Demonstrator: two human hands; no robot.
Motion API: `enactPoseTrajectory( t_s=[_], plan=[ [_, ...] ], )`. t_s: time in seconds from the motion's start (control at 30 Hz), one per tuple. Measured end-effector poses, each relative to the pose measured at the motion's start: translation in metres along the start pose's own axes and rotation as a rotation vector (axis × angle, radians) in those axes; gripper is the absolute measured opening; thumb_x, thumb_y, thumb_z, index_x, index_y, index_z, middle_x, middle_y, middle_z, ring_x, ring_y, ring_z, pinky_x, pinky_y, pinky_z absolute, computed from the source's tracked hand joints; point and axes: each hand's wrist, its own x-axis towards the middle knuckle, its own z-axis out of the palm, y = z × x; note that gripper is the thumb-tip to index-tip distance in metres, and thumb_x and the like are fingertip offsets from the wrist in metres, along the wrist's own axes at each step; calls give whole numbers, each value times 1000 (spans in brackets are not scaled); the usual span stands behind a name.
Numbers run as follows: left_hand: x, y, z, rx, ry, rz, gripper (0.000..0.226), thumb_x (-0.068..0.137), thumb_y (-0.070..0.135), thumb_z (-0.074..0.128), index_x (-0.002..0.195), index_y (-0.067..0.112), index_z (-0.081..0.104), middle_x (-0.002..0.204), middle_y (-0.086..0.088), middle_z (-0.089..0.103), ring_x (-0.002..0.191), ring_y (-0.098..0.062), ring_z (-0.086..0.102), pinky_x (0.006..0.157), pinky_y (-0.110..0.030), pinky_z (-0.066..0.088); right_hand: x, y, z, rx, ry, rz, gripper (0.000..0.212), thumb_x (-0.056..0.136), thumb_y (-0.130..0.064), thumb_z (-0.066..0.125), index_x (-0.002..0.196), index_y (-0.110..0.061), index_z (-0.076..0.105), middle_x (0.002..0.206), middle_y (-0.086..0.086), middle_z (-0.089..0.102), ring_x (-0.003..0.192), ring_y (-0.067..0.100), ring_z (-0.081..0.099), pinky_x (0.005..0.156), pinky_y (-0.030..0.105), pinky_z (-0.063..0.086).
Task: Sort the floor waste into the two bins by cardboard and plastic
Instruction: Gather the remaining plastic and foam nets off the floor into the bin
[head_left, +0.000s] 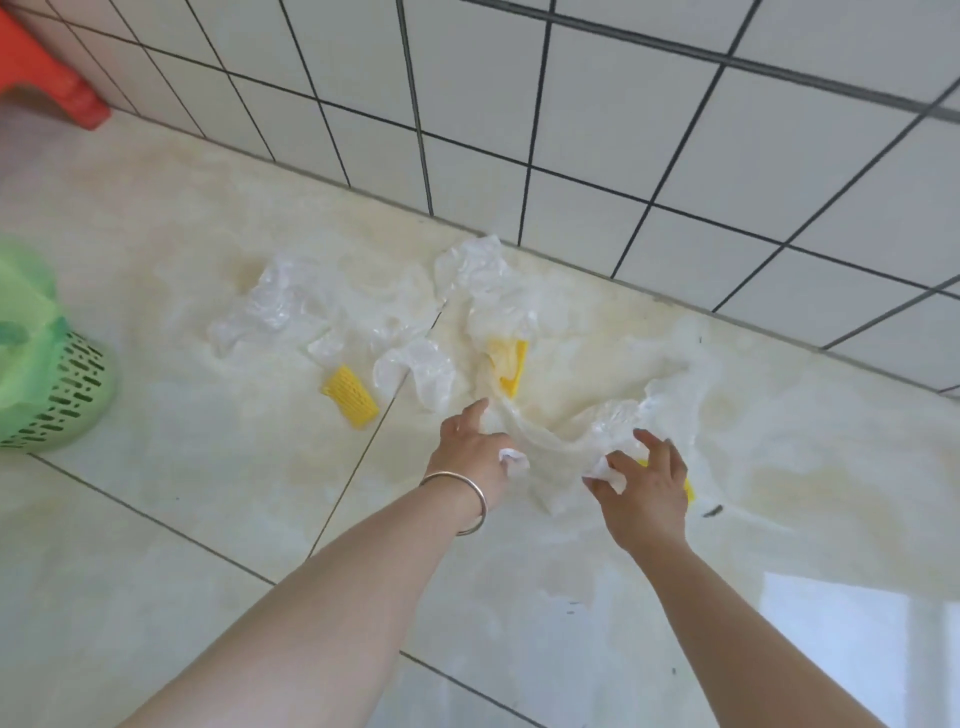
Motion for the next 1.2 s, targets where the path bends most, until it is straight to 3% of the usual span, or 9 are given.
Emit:
enactPoseTrajectory(
  t_s=[0.2,0.33,0.5,0.6,0.73,0.83,0.93,1.1,1.2],
  plan=[
    [27,20,30,-136,34,-90,32,97,20,41,110,36,66,159,1,-4,144,-29,2,111,-25,23,34,20,-15,-1,-62,179,31,87,-40,60,116,-29,60,155,-8,11,146,19,-9,106,54,28],
    [37,27,46,-192,14,-91,32,97,25,42,120,36,61,159,1,-1,143,-26,4,114,-23,16,49,24,-12,140,-50,273,46,84,-38,64,126,-29,47,155,0,6,145,22,-1,102,50,37],
    [46,35,56,-236,35,-74,36,97,26,43,127,44,52,157,5,4,140,-24,11,113,-23,19,62,15,-4,16,-32,289,96,78,-42,70,147,-38,3,157,-1,-10,142,24,10,95,44,41],
    [54,39,60,-171,-20,-58,45,98,28,40,140,45,34,156,2,6,135,-27,19,113,-27,19,66,15,1,-54,-54,282,104,79,-40,70,147,-37,-9,157,-4,-6,138,26,16,91,41,43],
    [58,41,66,-153,-60,-50,54,99,29,37,148,38,16,155,0,12,133,-30,26,113,-28,19,64,18,14,18,-59,157,86,85,-20,63,148,-34,7,147,-8,14,128,25,25,79,30,45],
    [56,41,70,-196,-66,-29,57,99,23,37,150,31,12,153,0,19,132,-28,31,110,-27,22,58,16,25,122,-55,71,65,84,-5,53,140,-31,34,139,-7,27,126,20,39,84,30,45],
    [52,44,75,-321,-111,-31,58,99,18,37,150,26,11,151,-3,26,133,-24,37,108,-26,28,47,7,36,178,-74,37,44,88,-11,51,130,-25,50,129,-3,43,113,22,52,76,27,42],
    [44,43,79,-501,-159,-131,48,98,21,37,146,20,29,143,-6,39,127,-24,45,103,-25,35,30,-8,44,452,-122,171,39,91,-10,48,129,-11,52,121,5,57,110,23,56,78,21,37],
    [36,41,73,-683,-169,-230,47,95,29,43,141,19,40,143,-6,44,128,-25,47,109,-34,36,20,-16,43,670,-149,247,17,88,-7,44,97,-8,59,99,9,63,86,23,57,64,22,41]
  ],
)
